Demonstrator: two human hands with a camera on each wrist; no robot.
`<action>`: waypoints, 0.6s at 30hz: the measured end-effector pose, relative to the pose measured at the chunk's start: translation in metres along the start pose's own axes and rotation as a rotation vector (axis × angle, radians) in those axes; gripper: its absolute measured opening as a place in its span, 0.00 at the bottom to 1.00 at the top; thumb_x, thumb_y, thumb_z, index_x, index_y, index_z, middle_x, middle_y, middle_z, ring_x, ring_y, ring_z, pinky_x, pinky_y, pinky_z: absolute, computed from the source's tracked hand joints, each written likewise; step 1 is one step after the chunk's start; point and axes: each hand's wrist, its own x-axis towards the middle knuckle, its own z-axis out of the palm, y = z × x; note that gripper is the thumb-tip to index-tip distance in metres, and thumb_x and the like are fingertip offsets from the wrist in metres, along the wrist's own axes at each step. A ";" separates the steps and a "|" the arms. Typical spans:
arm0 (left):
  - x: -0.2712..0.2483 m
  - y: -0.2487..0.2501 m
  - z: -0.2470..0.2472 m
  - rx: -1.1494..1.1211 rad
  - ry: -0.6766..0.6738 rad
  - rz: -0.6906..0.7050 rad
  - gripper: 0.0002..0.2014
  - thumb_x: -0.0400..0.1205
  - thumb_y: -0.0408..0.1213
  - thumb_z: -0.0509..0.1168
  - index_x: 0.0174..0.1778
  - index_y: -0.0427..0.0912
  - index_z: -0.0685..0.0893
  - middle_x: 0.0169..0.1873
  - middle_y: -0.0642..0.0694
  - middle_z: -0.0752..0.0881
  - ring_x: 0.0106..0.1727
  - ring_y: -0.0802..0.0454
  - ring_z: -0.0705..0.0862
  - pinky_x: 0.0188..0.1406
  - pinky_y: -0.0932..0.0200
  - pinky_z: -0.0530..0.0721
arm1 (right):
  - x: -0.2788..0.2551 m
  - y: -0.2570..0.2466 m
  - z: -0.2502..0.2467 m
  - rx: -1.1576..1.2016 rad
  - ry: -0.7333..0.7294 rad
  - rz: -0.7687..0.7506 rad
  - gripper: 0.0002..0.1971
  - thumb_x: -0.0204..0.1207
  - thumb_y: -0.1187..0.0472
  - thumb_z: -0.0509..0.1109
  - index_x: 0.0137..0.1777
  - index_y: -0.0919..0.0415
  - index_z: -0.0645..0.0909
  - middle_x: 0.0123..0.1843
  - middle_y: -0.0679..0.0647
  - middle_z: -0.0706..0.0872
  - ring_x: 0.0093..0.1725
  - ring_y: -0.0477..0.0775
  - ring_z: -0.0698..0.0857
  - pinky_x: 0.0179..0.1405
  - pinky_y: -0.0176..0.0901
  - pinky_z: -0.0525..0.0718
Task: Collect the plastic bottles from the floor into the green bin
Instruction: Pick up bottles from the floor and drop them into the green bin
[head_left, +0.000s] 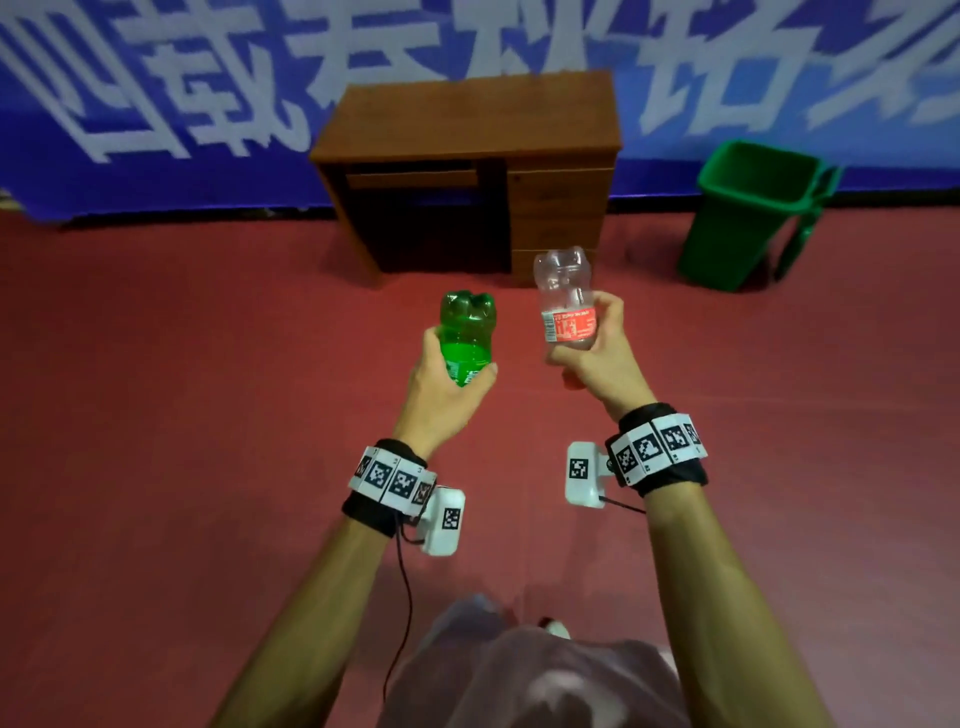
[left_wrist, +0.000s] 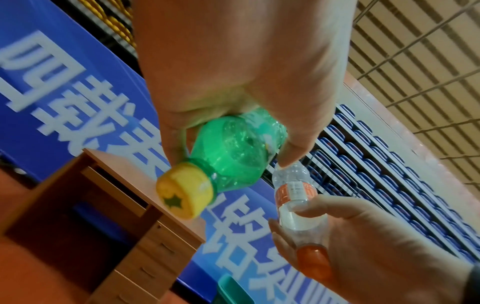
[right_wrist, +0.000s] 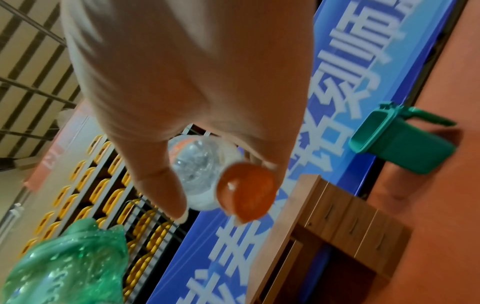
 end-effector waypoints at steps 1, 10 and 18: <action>0.010 0.008 0.015 0.010 -0.036 0.019 0.23 0.79 0.46 0.75 0.66 0.53 0.72 0.48 0.52 0.86 0.46 0.55 0.86 0.42 0.57 0.82 | 0.006 0.002 -0.018 0.009 0.041 0.001 0.38 0.70 0.80 0.72 0.73 0.56 0.60 0.45 0.54 0.81 0.31 0.48 0.78 0.22 0.43 0.75; 0.130 0.045 0.122 0.067 -0.187 0.162 0.25 0.74 0.47 0.80 0.63 0.58 0.77 0.47 0.55 0.87 0.44 0.60 0.85 0.39 0.70 0.78 | 0.094 0.016 -0.127 0.005 0.300 0.001 0.33 0.68 0.40 0.83 0.69 0.43 0.71 0.58 0.57 0.85 0.43 0.48 0.83 0.36 0.40 0.79; 0.308 0.078 0.227 0.066 -0.308 0.200 0.26 0.76 0.45 0.78 0.67 0.51 0.76 0.55 0.51 0.84 0.53 0.54 0.84 0.53 0.59 0.82 | 0.218 -0.008 -0.221 -0.035 0.446 -0.005 0.30 0.74 0.59 0.82 0.72 0.56 0.71 0.58 0.57 0.86 0.45 0.45 0.88 0.36 0.42 0.90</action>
